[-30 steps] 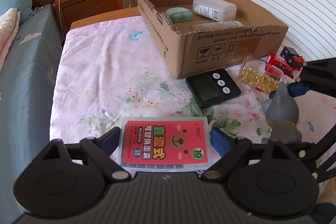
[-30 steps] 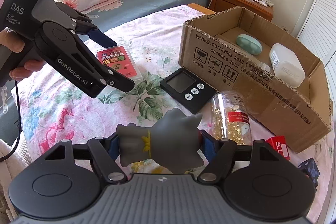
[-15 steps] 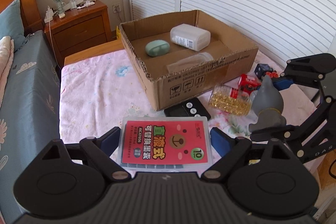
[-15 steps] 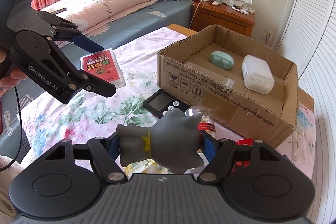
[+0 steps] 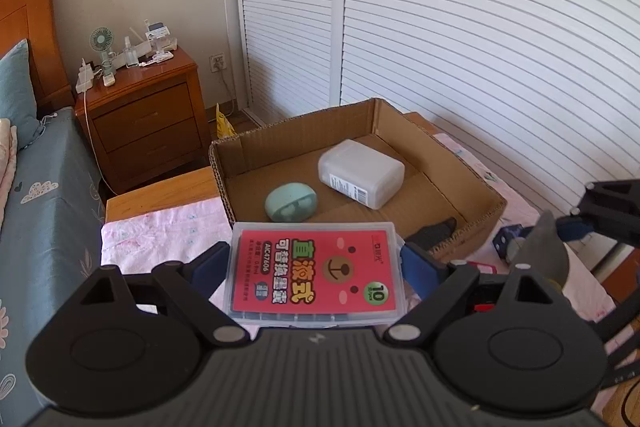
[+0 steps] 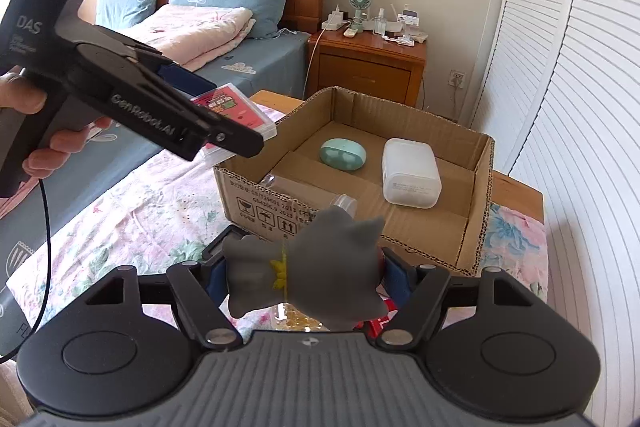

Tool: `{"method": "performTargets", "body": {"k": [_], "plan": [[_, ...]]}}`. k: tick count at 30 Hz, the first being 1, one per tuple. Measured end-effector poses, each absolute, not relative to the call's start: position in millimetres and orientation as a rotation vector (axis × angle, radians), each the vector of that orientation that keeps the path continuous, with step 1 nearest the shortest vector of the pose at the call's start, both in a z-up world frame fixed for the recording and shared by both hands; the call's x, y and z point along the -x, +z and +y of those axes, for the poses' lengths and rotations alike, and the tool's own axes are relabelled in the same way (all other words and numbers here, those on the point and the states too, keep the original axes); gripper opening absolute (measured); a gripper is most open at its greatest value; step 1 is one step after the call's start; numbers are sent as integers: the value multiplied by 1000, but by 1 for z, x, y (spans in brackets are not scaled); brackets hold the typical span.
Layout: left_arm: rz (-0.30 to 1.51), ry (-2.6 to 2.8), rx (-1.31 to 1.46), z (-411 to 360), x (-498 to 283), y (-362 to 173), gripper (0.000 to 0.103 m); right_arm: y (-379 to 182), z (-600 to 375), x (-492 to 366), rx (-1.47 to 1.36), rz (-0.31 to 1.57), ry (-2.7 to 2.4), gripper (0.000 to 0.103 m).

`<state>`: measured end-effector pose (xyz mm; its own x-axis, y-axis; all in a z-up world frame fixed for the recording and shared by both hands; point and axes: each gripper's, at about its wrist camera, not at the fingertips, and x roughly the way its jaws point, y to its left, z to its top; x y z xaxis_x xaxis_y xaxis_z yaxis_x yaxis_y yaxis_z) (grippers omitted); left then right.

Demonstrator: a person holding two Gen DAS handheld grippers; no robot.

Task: Organize rigid objects
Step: 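Lift card pack and cat figurine and carry both toward cardboard box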

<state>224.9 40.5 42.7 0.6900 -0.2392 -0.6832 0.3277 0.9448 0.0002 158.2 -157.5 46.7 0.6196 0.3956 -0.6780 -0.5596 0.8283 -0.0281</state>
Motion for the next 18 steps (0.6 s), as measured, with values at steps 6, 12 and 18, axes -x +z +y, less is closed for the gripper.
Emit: {"method": "performTargets", "body": {"k": [6,12,18], "plan": [[760,-284,-110,33,-261,31,90,51,-166,-167,243,707,528,77],[762,-238,-92,28,-282,15,90,51,-172,-174,239,710,501,77],[745,-188,-84,29,-285,8,93,50,-175,-177,233,718,487,77]]}}
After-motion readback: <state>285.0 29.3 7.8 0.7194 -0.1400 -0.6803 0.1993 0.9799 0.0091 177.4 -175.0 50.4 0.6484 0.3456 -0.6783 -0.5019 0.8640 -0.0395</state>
